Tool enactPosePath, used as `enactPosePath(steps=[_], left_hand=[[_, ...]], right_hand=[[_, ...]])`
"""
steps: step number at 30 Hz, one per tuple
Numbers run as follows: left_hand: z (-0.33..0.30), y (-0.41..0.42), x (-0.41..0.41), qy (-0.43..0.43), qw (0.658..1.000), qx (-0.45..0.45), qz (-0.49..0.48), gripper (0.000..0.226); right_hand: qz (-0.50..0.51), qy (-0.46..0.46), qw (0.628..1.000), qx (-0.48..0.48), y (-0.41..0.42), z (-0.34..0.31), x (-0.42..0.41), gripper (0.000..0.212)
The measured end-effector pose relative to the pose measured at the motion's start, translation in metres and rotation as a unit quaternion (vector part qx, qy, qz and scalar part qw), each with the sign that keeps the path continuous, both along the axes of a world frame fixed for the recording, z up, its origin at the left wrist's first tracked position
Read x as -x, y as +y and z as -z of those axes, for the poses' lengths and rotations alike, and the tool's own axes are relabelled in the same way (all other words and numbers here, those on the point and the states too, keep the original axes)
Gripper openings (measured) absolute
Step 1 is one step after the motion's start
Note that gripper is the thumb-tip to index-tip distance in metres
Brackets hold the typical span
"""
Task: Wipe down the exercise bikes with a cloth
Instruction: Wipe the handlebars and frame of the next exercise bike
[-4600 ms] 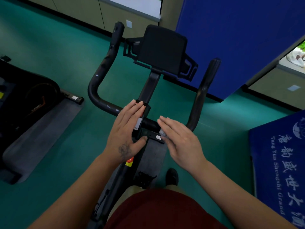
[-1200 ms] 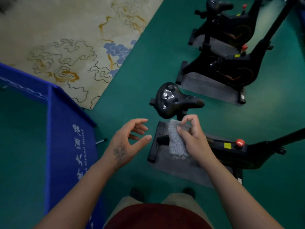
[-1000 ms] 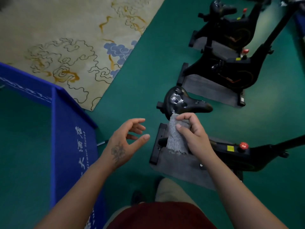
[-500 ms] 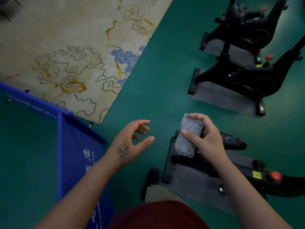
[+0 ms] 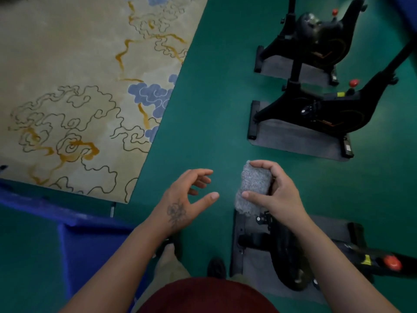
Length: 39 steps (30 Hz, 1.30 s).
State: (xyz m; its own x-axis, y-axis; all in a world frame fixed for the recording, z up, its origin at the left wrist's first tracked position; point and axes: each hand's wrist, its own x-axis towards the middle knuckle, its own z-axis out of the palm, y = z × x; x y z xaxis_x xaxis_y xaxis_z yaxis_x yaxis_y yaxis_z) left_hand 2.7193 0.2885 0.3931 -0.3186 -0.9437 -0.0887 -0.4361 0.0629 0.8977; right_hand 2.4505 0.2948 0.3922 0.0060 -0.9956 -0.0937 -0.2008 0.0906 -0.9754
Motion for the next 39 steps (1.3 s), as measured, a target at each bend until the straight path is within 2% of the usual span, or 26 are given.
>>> enactPosePath(steps=[10,17,20,25,34,39], left_hand=[[0.007,-0.198,-0.033,0.029,0.99,0.027,0.137,0.053],[0.009,-0.292,0.0,0.042,0.968,0.023,0.248,0.059],[0.011,-0.325,0.031,0.037,0.957,0.033,0.285,0.065],[0.009,-0.393,0.104,0.004,0.934,0.066,0.351,0.073],[-0.02,-0.484,0.257,-0.025,0.889,0.087,0.448,0.084],[-0.022,-0.524,0.33,-0.029,0.867,0.074,0.492,0.087]], right_hand=[[0.135,0.025,0.99,-0.007,-0.107,-0.005,-0.052,0.063],[0.254,0.033,0.967,-0.012,-0.146,-0.007,-0.047,0.056],[0.299,0.048,0.953,-0.022,-0.157,-0.001,-0.024,0.055],[0.371,0.021,0.928,-0.015,-0.182,0.008,0.032,0.056],[0.429,-0.008,0.903,-0.017,-0.253,0.008,0.139,0.057],[0.483,-0.017,0.876,-0.012,-0.283,0.006,0.19,0.049]])
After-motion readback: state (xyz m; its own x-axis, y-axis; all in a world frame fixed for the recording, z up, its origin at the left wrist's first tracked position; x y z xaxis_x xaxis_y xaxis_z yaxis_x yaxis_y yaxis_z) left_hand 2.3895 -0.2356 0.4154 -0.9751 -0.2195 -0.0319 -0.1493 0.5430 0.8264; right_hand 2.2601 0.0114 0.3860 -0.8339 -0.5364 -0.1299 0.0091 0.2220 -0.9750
